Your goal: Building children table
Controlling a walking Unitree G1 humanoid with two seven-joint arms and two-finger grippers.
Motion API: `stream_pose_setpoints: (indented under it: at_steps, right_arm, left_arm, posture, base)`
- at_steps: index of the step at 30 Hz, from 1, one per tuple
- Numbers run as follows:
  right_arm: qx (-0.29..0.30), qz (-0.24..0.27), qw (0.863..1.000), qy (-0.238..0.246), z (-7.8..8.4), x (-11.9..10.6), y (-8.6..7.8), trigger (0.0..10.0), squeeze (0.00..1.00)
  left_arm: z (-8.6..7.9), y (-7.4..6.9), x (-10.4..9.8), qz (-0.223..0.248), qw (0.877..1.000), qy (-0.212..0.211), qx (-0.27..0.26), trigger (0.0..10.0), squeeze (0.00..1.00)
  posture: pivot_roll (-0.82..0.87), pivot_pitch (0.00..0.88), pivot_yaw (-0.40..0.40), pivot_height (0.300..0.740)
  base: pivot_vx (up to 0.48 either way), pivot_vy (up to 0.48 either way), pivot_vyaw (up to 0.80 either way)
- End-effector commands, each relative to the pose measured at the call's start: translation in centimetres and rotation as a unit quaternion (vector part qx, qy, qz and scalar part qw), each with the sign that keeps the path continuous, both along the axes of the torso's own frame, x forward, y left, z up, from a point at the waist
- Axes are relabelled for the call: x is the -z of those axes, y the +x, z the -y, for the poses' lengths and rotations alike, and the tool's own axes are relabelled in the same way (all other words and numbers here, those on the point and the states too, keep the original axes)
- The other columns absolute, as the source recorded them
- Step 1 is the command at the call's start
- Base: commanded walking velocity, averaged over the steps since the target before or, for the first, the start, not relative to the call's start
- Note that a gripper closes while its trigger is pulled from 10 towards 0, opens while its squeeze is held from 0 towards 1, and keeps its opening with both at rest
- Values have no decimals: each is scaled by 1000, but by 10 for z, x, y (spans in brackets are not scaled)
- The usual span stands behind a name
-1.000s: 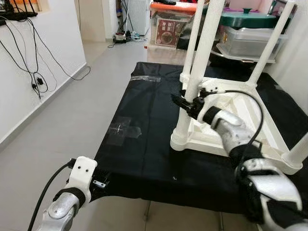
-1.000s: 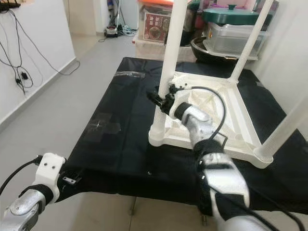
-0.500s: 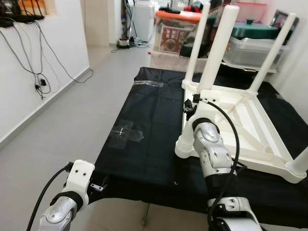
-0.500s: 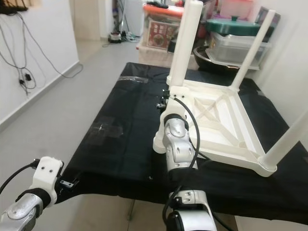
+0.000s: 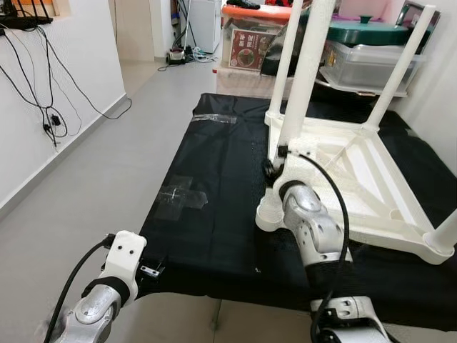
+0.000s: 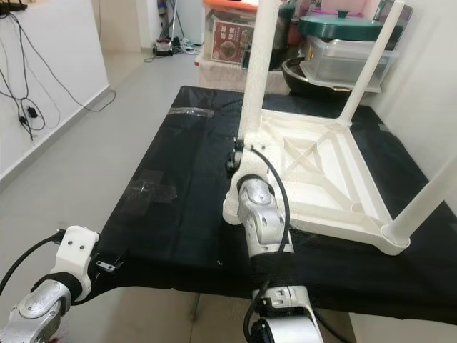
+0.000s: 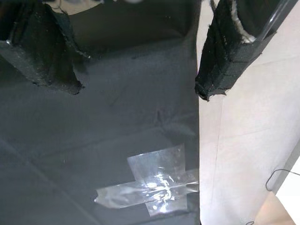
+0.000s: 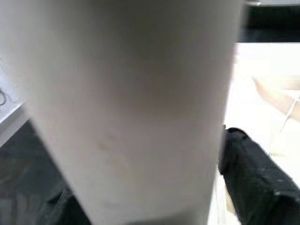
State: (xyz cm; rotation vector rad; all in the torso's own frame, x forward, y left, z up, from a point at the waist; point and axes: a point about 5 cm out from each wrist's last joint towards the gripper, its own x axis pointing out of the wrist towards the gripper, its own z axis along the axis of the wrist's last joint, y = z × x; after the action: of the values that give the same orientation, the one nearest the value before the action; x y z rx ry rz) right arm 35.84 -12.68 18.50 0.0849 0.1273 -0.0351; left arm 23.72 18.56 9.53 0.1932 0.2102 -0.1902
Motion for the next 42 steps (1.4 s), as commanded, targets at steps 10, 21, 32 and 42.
stream_pose_setpoints:
  at_steps: [10,21,32,42]
  right_arm:
    - [1,53,999,-14,38,-36,7,10000,0]
    - [-136,83,986,-40,66,-59,29,10000,0]
    - [-197,-15,978,-64,63,-26,39,10000,0]
    - [-117,4,993,22,38,-10,34,10000,110]
  left_arm:
    - [1,2,5,-10,1000,8,13,10000,0]
    - [5,3,4,-8,1000,9,21,10000,0]
    - [1,5,1,-2,1000,13,14,10000,0]
    - [-9,2,-5,17,999,3,-44,10000,0]
  posture:
    - [-12,0,-30,740]
    - [4,0,-46,740]
    - [29,0,-69,740]
    - [44,0,-63,740]
  base:
    - [0,0,0]
    - [0,0,0]
    - [0,0,0]
    - [0,0,0]
